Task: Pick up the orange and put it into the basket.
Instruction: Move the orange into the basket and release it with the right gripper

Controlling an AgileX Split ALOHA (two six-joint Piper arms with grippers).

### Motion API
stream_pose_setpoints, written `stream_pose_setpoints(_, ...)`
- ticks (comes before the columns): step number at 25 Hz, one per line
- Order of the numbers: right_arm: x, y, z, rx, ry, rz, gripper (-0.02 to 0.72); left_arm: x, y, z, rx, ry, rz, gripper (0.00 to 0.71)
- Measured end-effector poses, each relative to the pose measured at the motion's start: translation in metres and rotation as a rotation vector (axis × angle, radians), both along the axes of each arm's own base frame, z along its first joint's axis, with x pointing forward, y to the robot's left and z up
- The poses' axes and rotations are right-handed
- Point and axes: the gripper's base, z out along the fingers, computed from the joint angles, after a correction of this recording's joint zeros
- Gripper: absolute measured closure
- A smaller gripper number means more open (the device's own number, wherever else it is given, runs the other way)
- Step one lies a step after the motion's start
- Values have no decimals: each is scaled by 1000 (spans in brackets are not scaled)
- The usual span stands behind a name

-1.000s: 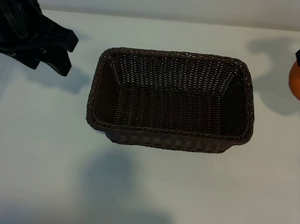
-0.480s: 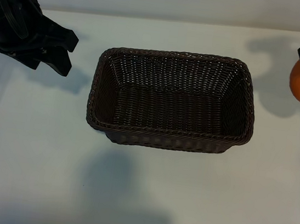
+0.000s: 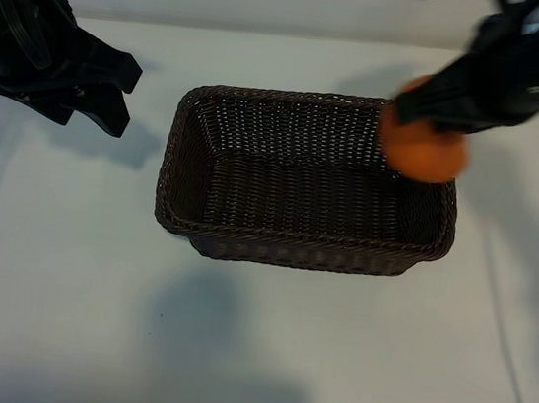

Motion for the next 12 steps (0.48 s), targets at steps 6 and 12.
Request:
stream_pose_setpoints(6,-3,51,-10,50,-76,119,619,0,0,0,-1,0,0,137)
stream_pose_setpoints(12,-1,57,-15,56,-86,128,619,0,0,0,0,0,-2,137)
